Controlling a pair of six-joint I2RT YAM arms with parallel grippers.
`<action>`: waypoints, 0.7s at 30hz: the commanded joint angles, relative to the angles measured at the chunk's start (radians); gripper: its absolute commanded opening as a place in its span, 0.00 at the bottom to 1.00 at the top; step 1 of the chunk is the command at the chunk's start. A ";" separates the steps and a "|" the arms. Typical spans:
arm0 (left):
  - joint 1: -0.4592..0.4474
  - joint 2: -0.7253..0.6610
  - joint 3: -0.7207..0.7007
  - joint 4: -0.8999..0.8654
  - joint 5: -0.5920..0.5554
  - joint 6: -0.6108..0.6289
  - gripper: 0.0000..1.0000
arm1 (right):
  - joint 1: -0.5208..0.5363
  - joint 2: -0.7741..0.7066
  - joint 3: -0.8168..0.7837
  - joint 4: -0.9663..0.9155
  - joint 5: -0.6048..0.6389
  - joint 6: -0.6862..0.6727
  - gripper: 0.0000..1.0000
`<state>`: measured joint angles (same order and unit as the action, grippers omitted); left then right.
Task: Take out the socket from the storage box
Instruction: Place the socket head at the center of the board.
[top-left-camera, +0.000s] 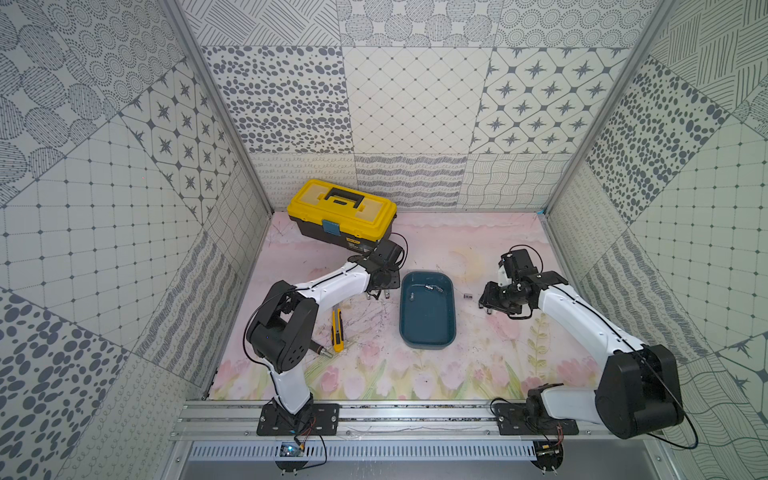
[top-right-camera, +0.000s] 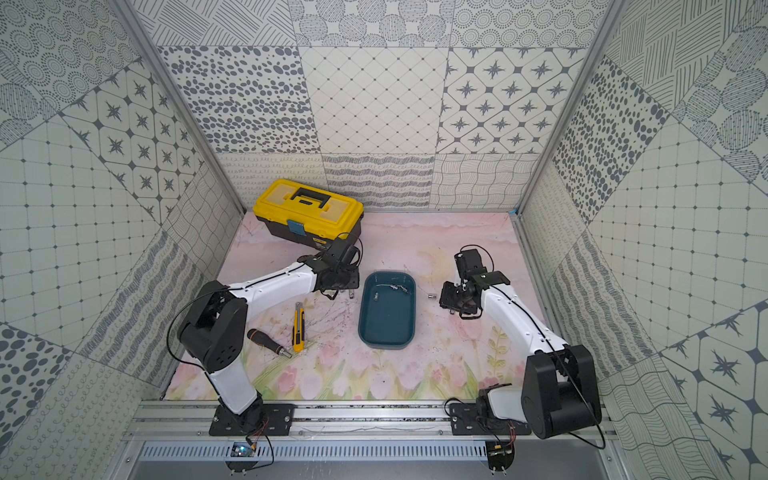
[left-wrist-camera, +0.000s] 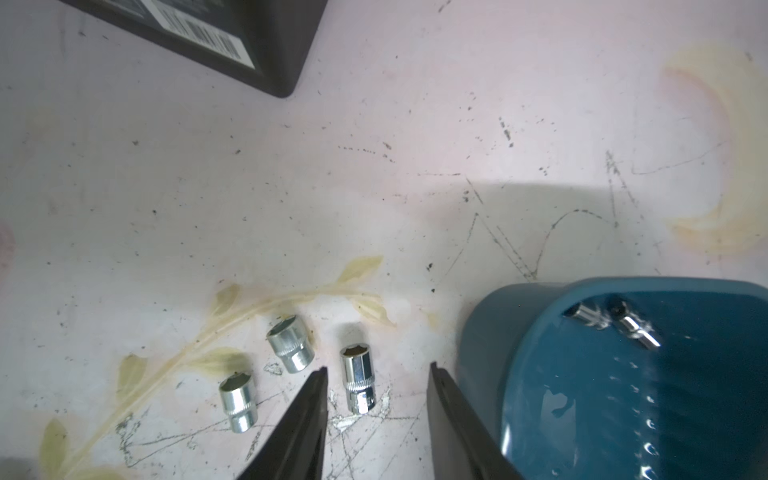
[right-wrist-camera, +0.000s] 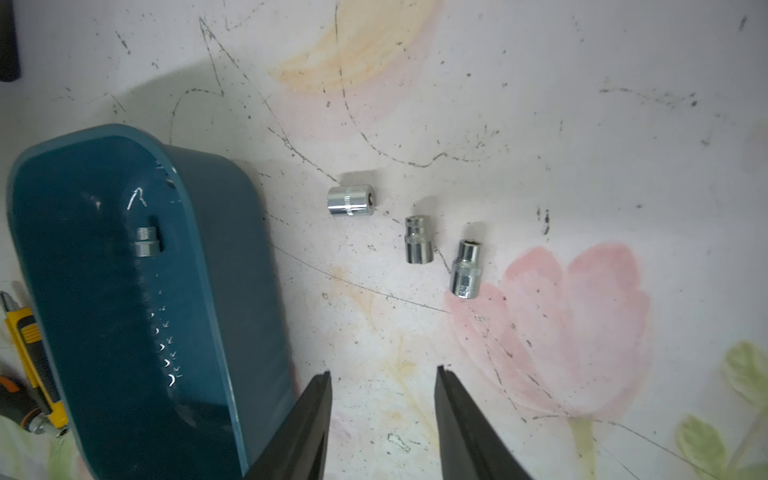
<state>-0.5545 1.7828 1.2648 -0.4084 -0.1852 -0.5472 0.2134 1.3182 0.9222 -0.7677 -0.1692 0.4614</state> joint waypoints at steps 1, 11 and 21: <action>0.007 -0.062 0.020 -0.083 0.034 0.016 0.46 | 0.004 -0.053 0.048 0.052 -0.097 0.071 0.47; 0.007 -0.166 0.031 -0.171 0.092 0.003 0.55 | 0.198 0.012 0.172 0.089 -0.039 0.214 0.52; 0.007 -0.268 -0.056 -0.152 0.115 -0.009 0.57 | 0.394 0.216 0.334 0.121 0.117 0.310 0.51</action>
<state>-0.5545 1.5494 1.2427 -0.5316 -0.1127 -0.5503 0.5827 1.4853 1.2148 -0.6773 -0.1249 0.7296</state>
